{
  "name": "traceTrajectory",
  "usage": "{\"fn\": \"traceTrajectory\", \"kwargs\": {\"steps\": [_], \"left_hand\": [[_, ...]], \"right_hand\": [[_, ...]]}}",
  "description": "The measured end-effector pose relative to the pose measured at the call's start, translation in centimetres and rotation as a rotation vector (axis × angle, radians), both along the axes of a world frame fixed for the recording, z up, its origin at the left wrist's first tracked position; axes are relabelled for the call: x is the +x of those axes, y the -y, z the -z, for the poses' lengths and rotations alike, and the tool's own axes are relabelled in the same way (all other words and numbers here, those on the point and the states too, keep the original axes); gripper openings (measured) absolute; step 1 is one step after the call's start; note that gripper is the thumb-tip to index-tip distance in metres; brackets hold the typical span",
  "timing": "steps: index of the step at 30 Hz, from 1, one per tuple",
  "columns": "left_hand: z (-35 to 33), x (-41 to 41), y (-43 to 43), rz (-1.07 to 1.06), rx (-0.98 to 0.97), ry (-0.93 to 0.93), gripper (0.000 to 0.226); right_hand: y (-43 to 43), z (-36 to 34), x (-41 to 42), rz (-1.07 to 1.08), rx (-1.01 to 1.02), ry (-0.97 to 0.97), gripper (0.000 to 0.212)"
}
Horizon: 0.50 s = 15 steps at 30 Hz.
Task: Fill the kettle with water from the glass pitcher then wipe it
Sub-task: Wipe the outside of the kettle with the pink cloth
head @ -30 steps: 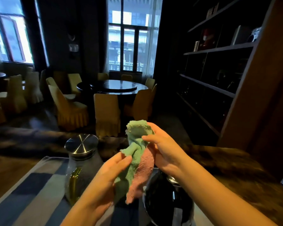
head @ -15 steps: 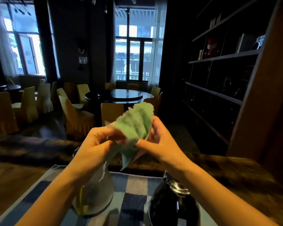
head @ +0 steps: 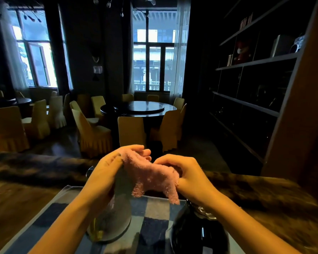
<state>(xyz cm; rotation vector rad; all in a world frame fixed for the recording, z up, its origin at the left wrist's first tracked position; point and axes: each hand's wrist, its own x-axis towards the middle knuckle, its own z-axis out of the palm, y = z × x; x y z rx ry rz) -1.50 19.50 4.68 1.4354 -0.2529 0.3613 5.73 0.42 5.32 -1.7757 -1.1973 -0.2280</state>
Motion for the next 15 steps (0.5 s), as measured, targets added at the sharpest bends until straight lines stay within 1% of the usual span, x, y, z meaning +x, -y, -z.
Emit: {"fn": "traceTrajectory", "kwargs": {"steps": [2,4,6,7,8,9,11,12,13,14,15], "left_hand": [[0.8,0.3,-0.4,0.128,-0.195,-0.137,0.046],[1.3,0.5,-0.9,0.198,-0.356,-0.249,0.055],[1.5,0.5,-1.0,0.294,-0.466,-0.277,0.054],[1.5,0.5,-0.8,0.349,-0.509,-0.286,0.054],[1.5,0.2,-0.5,0.307,-0.517,-0.289,0.054],[1.6,-0.3,-0.5,0.331,-0.564,-0.260,0.054],[1.3,-0.8,-0.4,0.412,-0.613,-0.224,0.054],[1.5,-1.0,-0.2,0.382,-0.636,-0.248,0.054],[2.0,-1.1,-0.1,0.373,-0.656,-0.257,0.054],[2.7,-1.2,0.1,0.430,-0.670,-0.257,0.055],[2.9,-1.4,0.4,0.444,-0.658,-0.239,0.058]], "right_hand": [[0.4,-0.7,-0.2,-0.057,0.039,0.066,0.029],[0.4,-1.2,-0.3,-0.094,-0.022,0.117,0.033],[0.4,-1.5,-0.2,-0.071,0.003,0.066,0.027],[0.6,-1.7,0.0,-0.059,0.056,0.028,0.022],[0.7,-1.9,0.1,-0.055,0.105,-0.005,0.019],[0.9,-2.2,0.3,-0.055,0.125,-0.034,0.016],[1.1,-2.9,0.7,-0.069,0.070,-0.130,0.010],[1.1,-3.2,0.7,-0.087,0.035,-0.201,0.007],[1.2,-3.5,0.8,-0.108,0.011,-0.255,0.006],[1.2,-3.8,0.8,-0.140,-0.008,-0.282,0.008],[1.3,-4.3,0.7,-0.188,-0.033,-0.290,0.010]]}}
